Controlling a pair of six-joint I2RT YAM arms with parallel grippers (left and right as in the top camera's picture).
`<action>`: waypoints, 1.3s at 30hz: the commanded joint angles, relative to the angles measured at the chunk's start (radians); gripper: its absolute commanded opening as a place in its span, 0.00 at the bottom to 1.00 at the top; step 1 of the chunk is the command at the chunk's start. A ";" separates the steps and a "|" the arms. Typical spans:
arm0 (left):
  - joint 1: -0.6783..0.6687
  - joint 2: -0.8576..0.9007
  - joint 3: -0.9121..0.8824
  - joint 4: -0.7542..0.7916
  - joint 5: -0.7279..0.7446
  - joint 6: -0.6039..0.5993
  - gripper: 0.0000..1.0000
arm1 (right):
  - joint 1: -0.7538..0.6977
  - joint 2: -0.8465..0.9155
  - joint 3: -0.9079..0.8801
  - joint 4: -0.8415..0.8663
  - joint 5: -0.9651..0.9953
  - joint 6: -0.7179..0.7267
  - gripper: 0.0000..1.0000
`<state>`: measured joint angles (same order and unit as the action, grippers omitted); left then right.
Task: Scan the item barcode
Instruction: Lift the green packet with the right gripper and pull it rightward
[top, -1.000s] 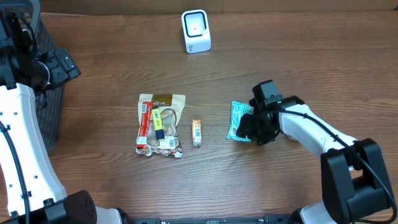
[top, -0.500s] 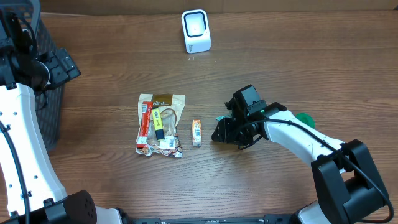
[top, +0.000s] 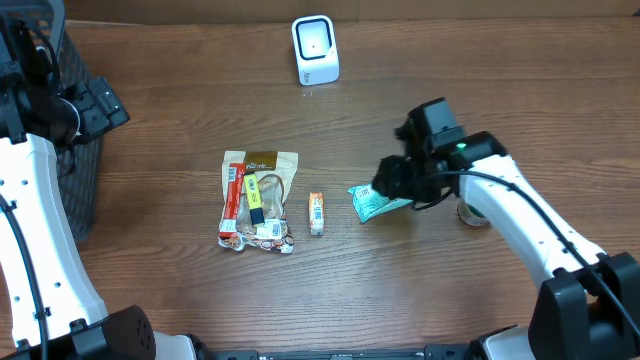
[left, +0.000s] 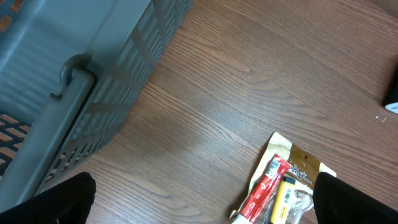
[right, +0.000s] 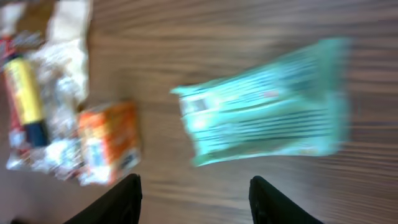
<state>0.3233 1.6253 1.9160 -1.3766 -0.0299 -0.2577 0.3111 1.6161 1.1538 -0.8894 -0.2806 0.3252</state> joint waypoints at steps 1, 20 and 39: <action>0.002 -0.006 0.017 0.000 0.004 0.008 1.00 | -0.058 -0.003 0.012 -0.022 0.097 -0.021 0.56; 0.002 -0.006 0.017 0.000 0.004 0.008 0.99 | -0.122 0.039 -0.055 0.056 0.092 -0.098 0.58; 0.002 -0.006 0.017 0.000 0.004 0.008 1.00 | -0.122 0.211 -0.055 0.075 0.014 -0.098 0.40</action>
<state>0.3233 1.6253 1.9160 -1.3766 -0.0299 -0.2577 0.1905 1.8137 1.1049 -0.8112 -0.2462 0.2276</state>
